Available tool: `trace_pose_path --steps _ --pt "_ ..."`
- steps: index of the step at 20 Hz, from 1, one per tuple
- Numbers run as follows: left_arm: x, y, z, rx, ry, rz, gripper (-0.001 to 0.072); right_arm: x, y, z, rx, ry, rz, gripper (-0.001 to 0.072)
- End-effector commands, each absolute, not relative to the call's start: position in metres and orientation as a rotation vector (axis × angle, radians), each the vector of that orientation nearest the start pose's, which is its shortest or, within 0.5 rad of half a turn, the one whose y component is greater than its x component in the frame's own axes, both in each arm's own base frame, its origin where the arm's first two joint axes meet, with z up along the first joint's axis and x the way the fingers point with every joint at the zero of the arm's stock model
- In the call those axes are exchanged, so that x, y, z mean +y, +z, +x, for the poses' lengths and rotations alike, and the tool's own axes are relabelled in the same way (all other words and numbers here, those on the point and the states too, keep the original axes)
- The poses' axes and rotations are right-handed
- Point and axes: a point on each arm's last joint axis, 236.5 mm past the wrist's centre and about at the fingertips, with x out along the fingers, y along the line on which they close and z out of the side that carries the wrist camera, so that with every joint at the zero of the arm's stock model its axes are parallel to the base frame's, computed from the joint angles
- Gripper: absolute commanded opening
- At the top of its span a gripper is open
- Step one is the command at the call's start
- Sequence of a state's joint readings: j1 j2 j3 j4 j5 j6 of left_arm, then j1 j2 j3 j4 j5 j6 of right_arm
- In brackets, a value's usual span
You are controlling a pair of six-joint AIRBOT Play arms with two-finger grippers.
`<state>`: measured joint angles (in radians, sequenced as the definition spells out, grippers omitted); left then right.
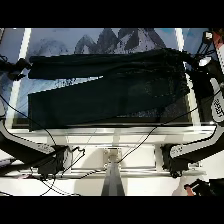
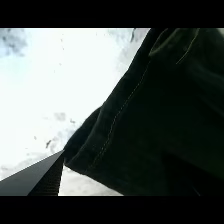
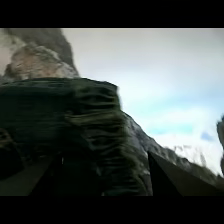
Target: Fold the clothes and pants, and hang the long-sleeved shirts on hangers.
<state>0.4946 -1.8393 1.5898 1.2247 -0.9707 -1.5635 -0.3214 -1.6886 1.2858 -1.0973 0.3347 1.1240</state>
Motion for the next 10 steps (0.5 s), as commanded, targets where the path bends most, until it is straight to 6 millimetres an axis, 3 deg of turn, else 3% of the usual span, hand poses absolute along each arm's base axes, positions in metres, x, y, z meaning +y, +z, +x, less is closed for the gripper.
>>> trace_pose_path --steps 1,4,7,8,9,10 --pt "0.18 -0.091 0.486 1.186 0.28 -0.634 0.0693 -0.168 -0.037 0.542 0.728 -0.228 0.32 0.06" --pt "0.17 -0.112 0.489 1.215 0.269 -0.631 0.0664 -0.186 -0.047 0.522 0.797 -0.241 0.367 0.06" --pt "0.176 -0.11 0.508 1.13 0.308 -0.653 0.0465 -0.195 -0.062 0.502 0.87 -0.268 0.469 0.0599" --pt "0.175 -0.106 0.515 1.101 0.306 -0.667 0.0303 -0.197 -0.068 0.495 0.907 -0.261 0.49 0.0599" --pt "0.175 -0.103 0.518 1.083 0.305 -0.676 0.0086 -0.197 -0.075 0.487 0.954 -0.248 0.514 0.0599" --pt "0.174 -0.101 0.52 1.072 0.302 -0.683 0.0022 -0.198 -0.08 0.481 0.996 -0.233 0.536 0.0598"
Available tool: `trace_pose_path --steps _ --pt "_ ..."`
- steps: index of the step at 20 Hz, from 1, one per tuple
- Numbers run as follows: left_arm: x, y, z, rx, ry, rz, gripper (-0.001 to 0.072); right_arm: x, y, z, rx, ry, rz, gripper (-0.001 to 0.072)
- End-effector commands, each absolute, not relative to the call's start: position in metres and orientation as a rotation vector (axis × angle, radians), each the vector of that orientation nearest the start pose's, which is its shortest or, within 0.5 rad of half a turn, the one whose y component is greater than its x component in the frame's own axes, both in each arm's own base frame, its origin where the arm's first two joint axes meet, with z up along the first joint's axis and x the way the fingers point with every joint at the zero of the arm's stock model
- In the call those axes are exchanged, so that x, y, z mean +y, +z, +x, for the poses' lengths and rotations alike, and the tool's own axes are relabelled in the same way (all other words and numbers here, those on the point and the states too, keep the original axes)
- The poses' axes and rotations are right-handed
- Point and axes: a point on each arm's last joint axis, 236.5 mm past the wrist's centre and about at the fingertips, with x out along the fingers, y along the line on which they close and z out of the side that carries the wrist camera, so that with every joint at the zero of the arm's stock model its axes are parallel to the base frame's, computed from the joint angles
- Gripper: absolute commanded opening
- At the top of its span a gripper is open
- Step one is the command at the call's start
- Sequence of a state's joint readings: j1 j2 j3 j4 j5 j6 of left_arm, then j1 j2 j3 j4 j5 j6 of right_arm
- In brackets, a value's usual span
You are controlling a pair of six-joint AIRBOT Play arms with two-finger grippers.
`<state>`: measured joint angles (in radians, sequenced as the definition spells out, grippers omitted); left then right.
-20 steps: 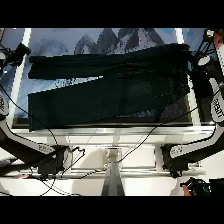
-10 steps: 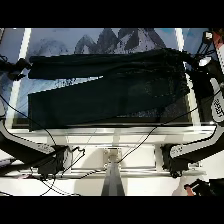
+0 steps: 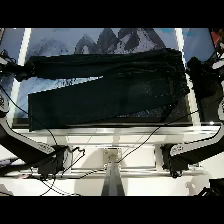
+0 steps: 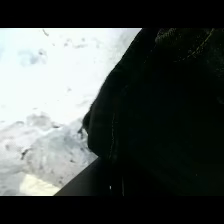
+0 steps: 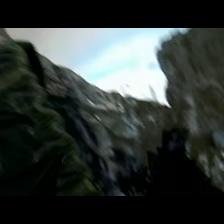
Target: Fold the clothes and pants, and hang the long-sleeved shirts on hangers.
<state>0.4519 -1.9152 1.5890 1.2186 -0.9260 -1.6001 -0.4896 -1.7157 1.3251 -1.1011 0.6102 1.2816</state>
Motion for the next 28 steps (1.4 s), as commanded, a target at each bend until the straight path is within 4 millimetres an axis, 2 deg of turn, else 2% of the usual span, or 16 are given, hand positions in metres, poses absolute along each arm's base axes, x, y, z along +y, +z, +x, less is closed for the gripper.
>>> trace_pose_path --steps 1,3,7,8,10,11,16,18,21,24,25,26,27,28 --pt "0.175 -0.097 0.521 1.067 0.301 -0.68 0.0022 -0.197 -0.082 0.475 1.038 -0.202 0.551 0.0593" --pt "0.176 -0.084 0.523 1.045 0.299 -0.673 0.0022 -0.19 -0.079 0.471 1.097 -0.102 0.594 0.0561" --pt "0.177 -0.054 0.526 0.993 0.293 -0.656 0.0022 -0.158 -0.063 0.464 1.186 0.165 0.757 0.056" --pt "0.177 -0.049 0.526 0.986 0.291 -0.654 0.0022 -0.164 -0.066 0.467 1.175 0.144 0.743 0.0563" --pt "0.175 -0.046 0.525 0.989 0.286 -0.653 0.0022 -0.182 -0.07 0.484 1.111 0.064 0.692 0.0632" --pt "0.173 -0.047 0.523 0.999 0.283 -0.654 0.0022 -0.185 -0.074 0.487 1.106 0.044 0.674 0.0635" --pt "0.17 -0.049 0.521 1.017 0.277 -0.657 0.0022 -0.173 -0.105 0.497 1.143 0.02 0.67 0.0635" --pt "0.169 -0.049 0.52 1.021 0.276 -0.657 0.0022 -0.164 -0.115 0.499 1.155 0.037 0.699 0.0635" --pt "0.169 -0.049 0.52 1.021 0.276 -0.657 0.0022 -0.138 -0.115 0.496 1.194 0.114 0.726 0.0623" --pt "0.167 -0.05 0.518 1.033 0.272 -0.66 0.0022 -0.101 -0.114 0.483 1.277 0.257 0.671 0.0595" --pt "0.166 -0.05 0.517 1.041 0.27 -0.661 0.0022 -0.09 -0.113 0.481 1.286 0.314 0.625 0.0487" --pt "0.165 -0.051 0.515 1.051 0.267 -0.663 0.0022 -0.084 -0.113 0.483 1.277 0.353 0.561 0.0259" --pt "0.163 -0.05 0.513 1.059 0.263 -0.664 0.0022 -0.084 -0.111 0.489 1.255 0.357 0.525 0.0063" --pt "0.162 -0.046 0.513 1.053 0.258 -0.67 0.0022 -0.086 -0.107 0.497 1.224 0.335 0.51 0.0046"
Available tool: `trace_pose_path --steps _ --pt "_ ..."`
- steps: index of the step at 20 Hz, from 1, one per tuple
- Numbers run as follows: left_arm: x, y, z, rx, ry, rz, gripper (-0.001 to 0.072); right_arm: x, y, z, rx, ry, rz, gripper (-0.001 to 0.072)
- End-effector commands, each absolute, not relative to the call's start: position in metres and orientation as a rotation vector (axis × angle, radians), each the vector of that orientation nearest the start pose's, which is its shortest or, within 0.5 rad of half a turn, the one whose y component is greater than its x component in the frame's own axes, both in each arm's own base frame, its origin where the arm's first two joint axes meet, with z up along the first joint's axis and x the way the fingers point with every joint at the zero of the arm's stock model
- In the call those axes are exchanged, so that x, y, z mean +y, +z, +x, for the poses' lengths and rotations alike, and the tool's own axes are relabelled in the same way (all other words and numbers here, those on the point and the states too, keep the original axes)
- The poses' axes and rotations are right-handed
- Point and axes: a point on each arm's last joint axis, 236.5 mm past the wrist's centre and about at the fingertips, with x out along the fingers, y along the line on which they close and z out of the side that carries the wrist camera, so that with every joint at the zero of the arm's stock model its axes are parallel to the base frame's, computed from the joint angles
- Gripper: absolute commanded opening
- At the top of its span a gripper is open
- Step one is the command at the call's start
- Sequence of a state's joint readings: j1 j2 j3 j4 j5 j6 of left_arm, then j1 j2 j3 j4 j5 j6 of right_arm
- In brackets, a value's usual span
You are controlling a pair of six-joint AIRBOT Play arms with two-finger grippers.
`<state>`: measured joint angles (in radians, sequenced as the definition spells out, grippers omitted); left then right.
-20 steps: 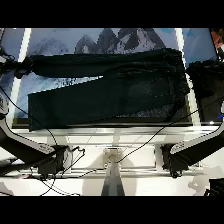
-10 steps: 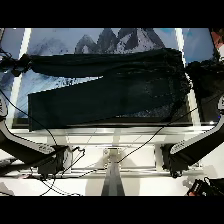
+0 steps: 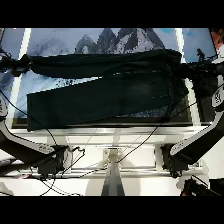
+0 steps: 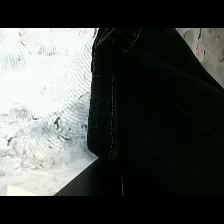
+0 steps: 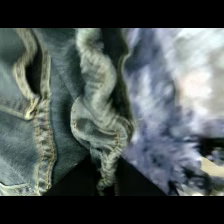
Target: Fold the clothes and pants, and hang the long-sleeved shirts on hangers.
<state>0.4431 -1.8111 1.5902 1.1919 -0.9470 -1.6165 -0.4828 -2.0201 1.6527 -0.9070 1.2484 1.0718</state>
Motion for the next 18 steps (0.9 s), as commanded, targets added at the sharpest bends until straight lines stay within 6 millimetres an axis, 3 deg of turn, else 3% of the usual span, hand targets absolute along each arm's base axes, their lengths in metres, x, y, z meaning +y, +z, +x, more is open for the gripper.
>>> trace_pose_path --steps 1,4,7,10,13,18 --pt "0.159 -0.037 0.516 1.033 0.249 -0.684 0.0022 -0.091 -0.101 0.503 1.195 0.314 0.497 0.0045" --pt "0.17 0.015 0.524 0.942 0.238 -0.664 0.002 -0.109 -0.069 0.511 1.119 0.268 0.458 0.0045" --pt "0.185 0.076 0.524 0.864 0.229 -0.633 0.002 -0.131 -0.036 0.501 1.079 0.243 0.454 0.0045" --pt "0.195 0.104 0.512 0.844 0.243 -0.605 0.002 -0.146 -0.011 0.489 1.058 0.227 0.455 0.0045" --pt "0.187 0.096 0.491 0.944 0.213 -0.586 0.002 -0.152 -0.011 0.476 1.095 0.221 0.433 0.0045" --pt "0.176 0.041 0.445 1.218 0.256 -0.46 0.0021 -0.166 -0.023 0.467 1.144 0.177 0.371 0.0046"
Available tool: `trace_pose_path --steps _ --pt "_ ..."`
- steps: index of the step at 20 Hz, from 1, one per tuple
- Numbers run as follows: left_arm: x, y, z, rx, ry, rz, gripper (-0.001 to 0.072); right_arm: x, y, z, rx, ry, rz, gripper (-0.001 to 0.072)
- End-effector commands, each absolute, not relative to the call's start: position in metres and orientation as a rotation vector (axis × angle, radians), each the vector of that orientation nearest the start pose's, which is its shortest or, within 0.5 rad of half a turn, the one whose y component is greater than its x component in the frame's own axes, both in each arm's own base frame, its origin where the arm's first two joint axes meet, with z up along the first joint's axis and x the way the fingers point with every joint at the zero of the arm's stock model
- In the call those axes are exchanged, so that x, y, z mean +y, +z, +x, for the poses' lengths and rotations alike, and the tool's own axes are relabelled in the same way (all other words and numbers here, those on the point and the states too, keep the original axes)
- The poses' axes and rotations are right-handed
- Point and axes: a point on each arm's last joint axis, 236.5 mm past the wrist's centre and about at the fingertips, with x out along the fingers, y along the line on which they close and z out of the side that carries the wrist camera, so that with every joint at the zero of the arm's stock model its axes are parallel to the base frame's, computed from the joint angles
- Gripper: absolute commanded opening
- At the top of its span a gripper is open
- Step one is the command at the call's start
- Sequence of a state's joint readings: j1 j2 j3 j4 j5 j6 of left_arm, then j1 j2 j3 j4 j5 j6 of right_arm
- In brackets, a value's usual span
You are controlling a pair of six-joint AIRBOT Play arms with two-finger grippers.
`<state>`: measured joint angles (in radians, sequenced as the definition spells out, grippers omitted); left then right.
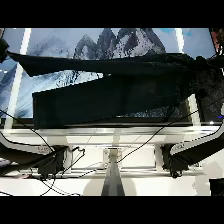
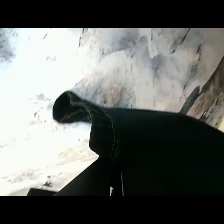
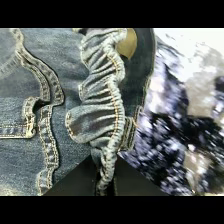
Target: Fold the clothes and pants, and hang the long-sleeved shirts on hangers.
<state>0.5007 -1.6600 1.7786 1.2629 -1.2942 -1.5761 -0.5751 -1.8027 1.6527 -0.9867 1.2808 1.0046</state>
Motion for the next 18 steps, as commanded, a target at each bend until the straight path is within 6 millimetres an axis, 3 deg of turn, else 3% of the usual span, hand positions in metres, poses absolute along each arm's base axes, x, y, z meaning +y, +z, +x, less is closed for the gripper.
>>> trace_pose_path --steps 1,5,8,11,13,14,15,16,17,18 --pt "0.173 0.027 0.438 1.263 0.262 -0.44 0.002 -0.168 -0.023 0.47 1.132 0.167 0.367 0.0046" --pt "0.156 -0.03 0.403 1.424 0.269 -0.46 0.0021 -0.177 -0.021 0.479 1.091 0.132 0.352 0.0046" --pt "0.156 -0.066 0.378 1.494 0.338 -0.484 0.0021 -0.181 -0.02 0.484 1.073 0.116 0.344 0.0046" --pt "0.146 -0.086 0.372 1.511 0.343 -0.498 0.0021 -0.187 -0.018 0.489 1.048 0.095 0.335 0.0046" --pt "0.139 -0.092 0.377 1.493 0.334 -0.49 0.0022 -0.19 -0.017 0.493 1.032 0.081 0.33 0.006" --pt "0.137 -0.092 0.383 1.476 0.327 -0.483 0.0042 -0.192 -0.017 0.494 1.026 0.076 0.327 0.0231" --pt "0.135 -0.091 0.389 1.455 0.32 -0.474 0.0242 -0.193 -0.016 0.496 1.017 0.069 0.324 0.0561" --pt "0.134 -0.088 0.395 1.43 0.317 -0.464 0.0547 -0.195 -0.014 0.496 1.014 0.066 0.317 0.0677" --pt "0.135 -0.083 0.4 1.406 0.315 -0.454 0.0613 -0.2 -0.01 0.494 1.022 0.051 0.296 0.0676" --pt "0.137 -0.073 0.405 1.382 0.305 -0.436 0.0613 -0.211 -0.004 0.488 1.043 0.009 0.262 0.0676"
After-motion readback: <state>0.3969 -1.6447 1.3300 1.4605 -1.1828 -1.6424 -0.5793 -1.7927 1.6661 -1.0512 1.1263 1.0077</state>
